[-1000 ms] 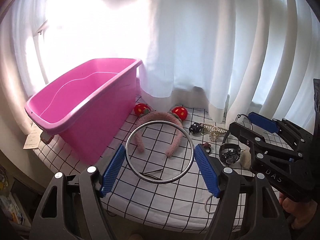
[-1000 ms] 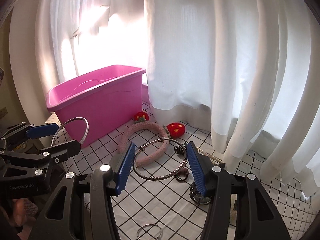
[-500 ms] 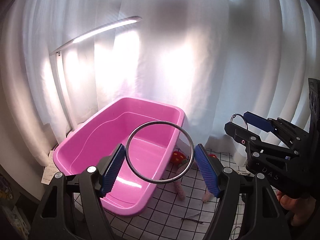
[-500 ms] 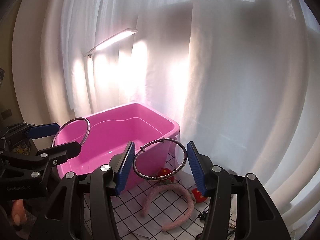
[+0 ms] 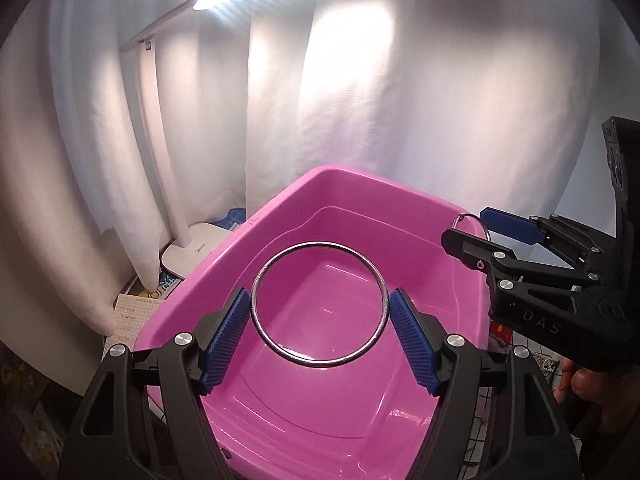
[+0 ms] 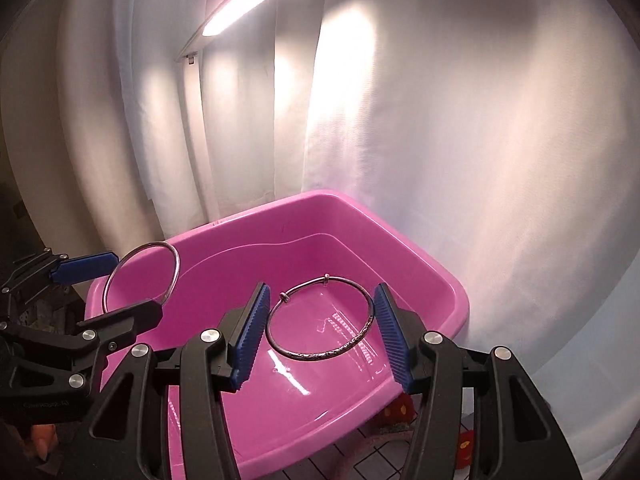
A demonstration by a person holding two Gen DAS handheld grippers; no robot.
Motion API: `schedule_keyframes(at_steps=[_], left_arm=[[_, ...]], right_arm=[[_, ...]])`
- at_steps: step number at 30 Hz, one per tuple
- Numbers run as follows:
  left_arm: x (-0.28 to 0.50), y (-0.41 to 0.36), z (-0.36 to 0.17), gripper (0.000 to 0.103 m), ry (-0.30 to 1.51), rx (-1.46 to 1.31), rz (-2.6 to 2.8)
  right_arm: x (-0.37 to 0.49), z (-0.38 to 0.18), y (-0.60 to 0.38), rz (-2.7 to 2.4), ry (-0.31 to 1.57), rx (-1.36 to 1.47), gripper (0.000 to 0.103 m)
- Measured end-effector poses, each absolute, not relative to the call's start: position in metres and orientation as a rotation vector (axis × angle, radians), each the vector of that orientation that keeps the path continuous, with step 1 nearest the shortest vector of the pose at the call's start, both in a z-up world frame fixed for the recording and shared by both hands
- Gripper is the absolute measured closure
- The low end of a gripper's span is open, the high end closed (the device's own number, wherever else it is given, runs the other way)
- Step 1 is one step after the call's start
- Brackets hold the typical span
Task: Organize jewelry
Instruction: 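Carry both held rings up over the pink tub, then open both tools to drop the rings into the pink tub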
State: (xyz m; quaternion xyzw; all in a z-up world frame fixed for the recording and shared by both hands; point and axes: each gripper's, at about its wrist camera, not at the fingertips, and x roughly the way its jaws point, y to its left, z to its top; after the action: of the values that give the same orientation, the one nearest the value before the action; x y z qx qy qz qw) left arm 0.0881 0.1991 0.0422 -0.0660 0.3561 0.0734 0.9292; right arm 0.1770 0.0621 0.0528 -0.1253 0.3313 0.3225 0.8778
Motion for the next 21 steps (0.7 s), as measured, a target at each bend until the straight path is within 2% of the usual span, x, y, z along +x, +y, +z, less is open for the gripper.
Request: schedule_keyframes(at_steps=[9,16,18,21], left_arm=[[0.112,0.216,0.009,0.033,0.859,-0.161,0.174],[0.123,0.225,-0.003,0.031,0.925,-0.178,0.183],[0.124,0.226,-0.003,0.02,0.928,-0.174,0.193],[0.123,0.229,-0.003,0.017,0.924,-0.175,0.204]], right_arm=[[0.226,0.009,0.078,0.643,0.906,-0.252,0.051],[0.237,-0.005,0.079,0.594,0.979,-0.257,0.05],[0.236,-0.006,0.078,0.589,0.978,-0.261,0.05],[0.234,-0.005,0.076,0.577,0.971,-0.266,0.05]])
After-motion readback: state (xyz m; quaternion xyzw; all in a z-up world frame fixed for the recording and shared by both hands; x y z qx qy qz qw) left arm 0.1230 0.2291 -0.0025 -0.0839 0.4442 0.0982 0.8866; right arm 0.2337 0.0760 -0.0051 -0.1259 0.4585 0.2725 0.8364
